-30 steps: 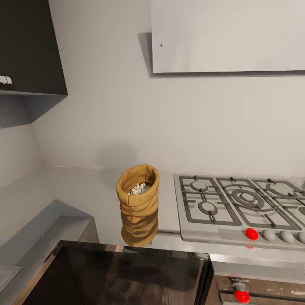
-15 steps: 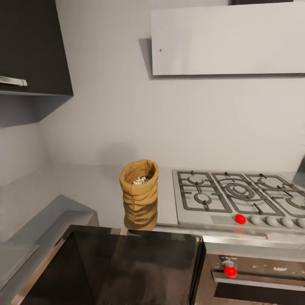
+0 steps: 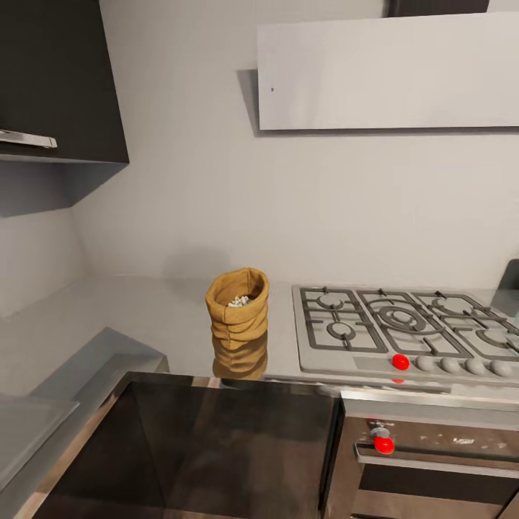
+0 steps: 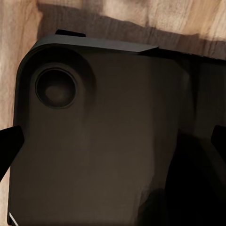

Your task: In the kitchen, take the popcorn bag from the countertop, put it into the microwave, and heat it until the popcorn is cooked so the cooked popcorn ends up inside the bag.

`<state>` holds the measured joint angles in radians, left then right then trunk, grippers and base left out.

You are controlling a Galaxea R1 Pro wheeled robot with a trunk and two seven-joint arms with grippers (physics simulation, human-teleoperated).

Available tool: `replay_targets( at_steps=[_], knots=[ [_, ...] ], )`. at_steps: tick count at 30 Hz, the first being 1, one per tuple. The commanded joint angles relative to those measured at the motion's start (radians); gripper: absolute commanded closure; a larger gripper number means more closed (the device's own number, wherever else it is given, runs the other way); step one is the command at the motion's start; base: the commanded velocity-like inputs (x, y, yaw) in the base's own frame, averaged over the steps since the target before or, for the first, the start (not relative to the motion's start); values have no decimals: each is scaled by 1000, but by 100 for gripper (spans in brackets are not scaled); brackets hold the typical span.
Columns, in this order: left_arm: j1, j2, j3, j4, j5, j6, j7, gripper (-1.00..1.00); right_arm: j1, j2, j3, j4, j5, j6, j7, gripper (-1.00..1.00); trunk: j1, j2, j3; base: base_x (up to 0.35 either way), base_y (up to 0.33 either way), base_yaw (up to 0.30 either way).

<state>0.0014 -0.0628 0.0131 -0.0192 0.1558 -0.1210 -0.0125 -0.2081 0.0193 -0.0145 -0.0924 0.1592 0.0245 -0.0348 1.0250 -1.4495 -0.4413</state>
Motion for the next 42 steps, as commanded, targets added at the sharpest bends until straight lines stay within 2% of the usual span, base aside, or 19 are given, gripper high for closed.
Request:
replay_targets(
  at_steps=[1, 5, 10, 13, 14, 16, 18, 24, 28, 30, 32, 33, 34, 36, 37, 38, 40, 42],
  knots=[
    [0, 0, 1, -1, 7, -2, -1, -100, 6, -5, -2, 5, 10, -3, -4, -100, 0, 0, -1, 0, 0, 0],
    [0, 0, 1, -1, 8, -1, -1, -100, 28, -24, -2, 28, 10, -26, -4, -100, 0, 0, -1, 0, 0, 0],
    [0, 0, 1, -1, 8, -1, -1, -100, 57, -19, 2, 56, 21, -54, -5, -100, 0, 0, -1, 0, 0, 0],
    [0, -1, 1, -1, 8, 0, -1, -100, 74, -10, 6, 50, 37, -36, -6, -100, 0, 0, -1, 0, 0, 0],
    [0, -1, 1, -1, 7, 0, -2, -100, 123, -9, 7, -139, 70, 216, -6, -100, 0, 0, -1, 0, 0, 0],
    [0, -2, 1, -1, 6, 0, -1, -100, 122, -3, 8, -250, 81, 327, -6, -100, 0, 0, -1, 0, 0, 0],
    [0, -2, 1, -1, 6, 0, -1, -100, 122, 6, 7, -300, 83, 364, -5, -100, 0, 0, -1, -107, 0, 0],
    [0, -2, 1, -1, 6, 0, -1, -100, 122, 10, 8, -330, 86, 382, -6, -100, 0, 0, -1, -306, 0, 0],
    [0, -2, 0, -1, 7, 0, -1, -100, 122, 11, 8, -396, 86, 416, -7, -100, 0, 0, -1, -308, 0, 0],
    [0, -1, 1, -1, 7, 0, -1, -100, 122, 16, 8, -482, 85, 489, -7, -100, 0, 0, -1, -99, 0, 0],
    [0, 0, 1, -1, 7, 0, -1, -100, 122, 34, 8, -573, 83, 554, -6, -100, 0, 0, -1, -32, 0, 0],
    [0, 0, 1, -1, 7, 0, -1, -100, 122, 46, 8, -646, 80, 620, -4, -100, 0, 0, -1, -8, 0, 0],
    [0, 0, 1, -1, 7, 0, -1, -100, 122, 52, 8, -683, 79, 655, -4, -100, 0, 0, -1, -4, 0, 0],
    [0, 0, 1, -1, 7, 0, -1, -100, 122, 62, 8, -735, 79, 687, -4, -100, 0, 0, -1, -2, 0, 0],
    [0, 0, 1, -1, 7, 0, -1, -100, 122, 68, 13, -791, 78, 713, -4, -100, 0, 0, -1, 0, 0, 0],
    [0, 0, 1, -1, 7, 0, -1, -100, 122, 71, 28, -843, 77, 748, -3, -100, 0, 0, -1, 0, 0, 0],
    [0, 0, 1, -1, 7, 0, -1, -100, 122, 73, 91, -993, 76, 860, -1, -100, 0, 0, -1, 0, 0, 0],
    [0, 0, 1, -1, 7, 0, -1, -100, 122, 73, 135, -1137, 72, 963, 4, -100, 0, 0, -1, 0, 0, 0]
  ],
)
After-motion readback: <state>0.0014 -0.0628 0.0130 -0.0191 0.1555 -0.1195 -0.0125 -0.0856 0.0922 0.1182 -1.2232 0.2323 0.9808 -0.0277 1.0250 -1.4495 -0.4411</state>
